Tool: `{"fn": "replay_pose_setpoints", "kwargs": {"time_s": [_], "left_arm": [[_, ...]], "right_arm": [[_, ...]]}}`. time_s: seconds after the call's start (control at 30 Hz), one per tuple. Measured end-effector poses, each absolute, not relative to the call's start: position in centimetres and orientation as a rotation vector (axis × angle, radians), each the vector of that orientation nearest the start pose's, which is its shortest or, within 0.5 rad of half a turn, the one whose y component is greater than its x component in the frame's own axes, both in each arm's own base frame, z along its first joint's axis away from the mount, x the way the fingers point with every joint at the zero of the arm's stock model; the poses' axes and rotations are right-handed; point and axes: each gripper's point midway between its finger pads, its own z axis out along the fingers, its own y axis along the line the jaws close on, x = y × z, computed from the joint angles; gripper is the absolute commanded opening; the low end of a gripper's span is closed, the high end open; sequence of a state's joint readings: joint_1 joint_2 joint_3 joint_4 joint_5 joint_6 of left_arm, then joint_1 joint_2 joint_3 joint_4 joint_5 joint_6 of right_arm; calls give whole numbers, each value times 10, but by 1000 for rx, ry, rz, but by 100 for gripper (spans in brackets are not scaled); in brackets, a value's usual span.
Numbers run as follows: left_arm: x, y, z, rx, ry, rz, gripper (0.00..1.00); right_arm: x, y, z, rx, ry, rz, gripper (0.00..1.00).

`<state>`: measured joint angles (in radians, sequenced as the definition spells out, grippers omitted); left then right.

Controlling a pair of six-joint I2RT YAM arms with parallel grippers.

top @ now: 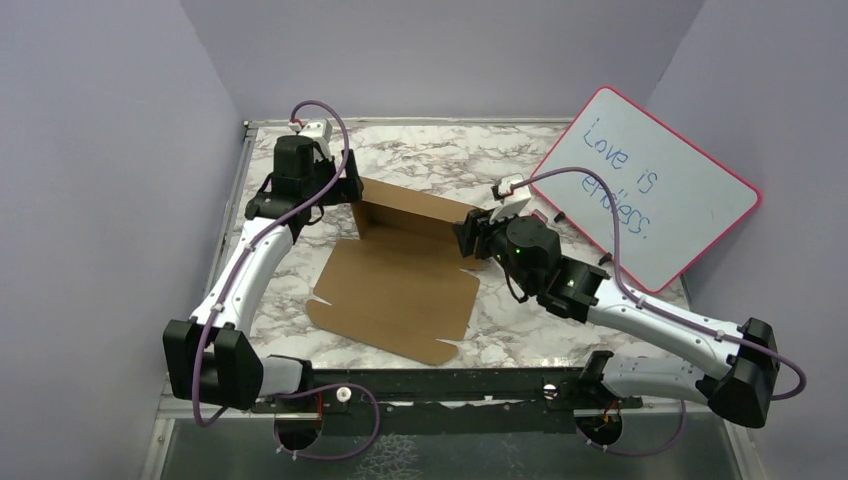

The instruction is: Fold the paper box

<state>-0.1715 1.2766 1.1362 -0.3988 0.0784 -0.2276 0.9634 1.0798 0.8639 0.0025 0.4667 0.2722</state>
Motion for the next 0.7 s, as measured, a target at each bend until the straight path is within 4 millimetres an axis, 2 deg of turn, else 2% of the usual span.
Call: {"fn": "replay_pose_setpoints", "kwargs": {"time_s": [0.3, 0.57, 0.7], "left_arm": [[388, -101, 205, 53, 2189, -396, 86], [389, -113, 204, 102, 2177, -490, 77], [384, -119, 199, 121, 2184, -538, 74]], "right_arm": [[294, 263, 236, -122, 1821, 494, 51], [305, 262, 211, -35, 1864, 536, 47], [310, 264, 210, -3, 1853, 579, 46]]}}
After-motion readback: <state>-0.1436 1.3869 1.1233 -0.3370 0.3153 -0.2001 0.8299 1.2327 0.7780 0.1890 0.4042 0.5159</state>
